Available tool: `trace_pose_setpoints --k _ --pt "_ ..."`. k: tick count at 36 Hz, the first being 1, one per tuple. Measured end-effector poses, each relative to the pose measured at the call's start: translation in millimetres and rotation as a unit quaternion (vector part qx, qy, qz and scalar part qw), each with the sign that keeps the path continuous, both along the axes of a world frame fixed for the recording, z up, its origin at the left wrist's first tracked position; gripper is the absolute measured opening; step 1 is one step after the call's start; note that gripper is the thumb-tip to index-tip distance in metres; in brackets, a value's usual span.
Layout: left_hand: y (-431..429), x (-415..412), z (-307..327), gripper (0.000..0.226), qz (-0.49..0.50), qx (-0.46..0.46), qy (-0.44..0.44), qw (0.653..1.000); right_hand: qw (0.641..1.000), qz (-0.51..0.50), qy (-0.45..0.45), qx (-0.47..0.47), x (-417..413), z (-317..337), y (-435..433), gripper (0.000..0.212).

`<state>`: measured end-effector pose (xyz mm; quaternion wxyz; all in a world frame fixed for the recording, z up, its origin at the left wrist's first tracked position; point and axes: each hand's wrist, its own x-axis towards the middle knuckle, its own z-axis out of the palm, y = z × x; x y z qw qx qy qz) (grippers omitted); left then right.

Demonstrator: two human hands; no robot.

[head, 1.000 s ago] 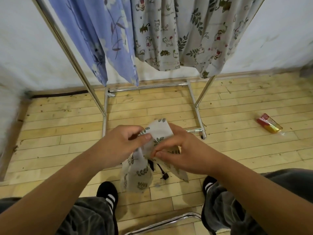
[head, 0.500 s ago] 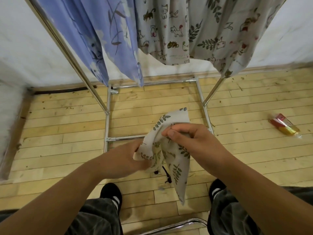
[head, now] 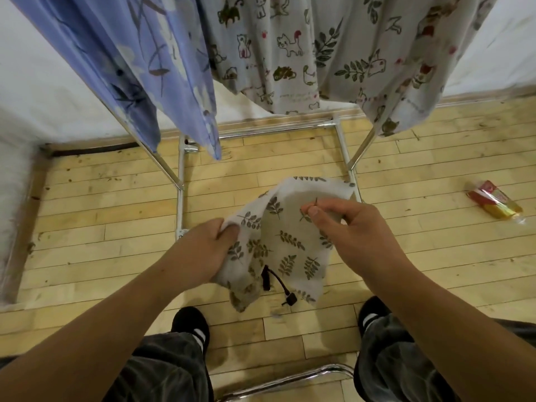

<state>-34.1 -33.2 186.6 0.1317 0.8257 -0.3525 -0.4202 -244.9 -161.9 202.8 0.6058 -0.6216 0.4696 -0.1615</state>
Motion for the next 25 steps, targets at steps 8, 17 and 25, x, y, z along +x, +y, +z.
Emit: trace_pose_setpoints --k 8,17,25 --pt "-4 -2 16 0.064 0.123 -0.016 0.159 0.979 0.995 0.037 0.085 -0.031 5 -15 5 0.01" --pt "-5 5 16 0.038 0.192 -0.033 0.241 0.951 0.988 0.135 0.075 -0.001 10 -12 15 0.013" --pt "-9 5 20 0.027 0.299 -0.052 0.333 0.893 0.948 0.314 0.016 0.045 14 -8 25 0.014"
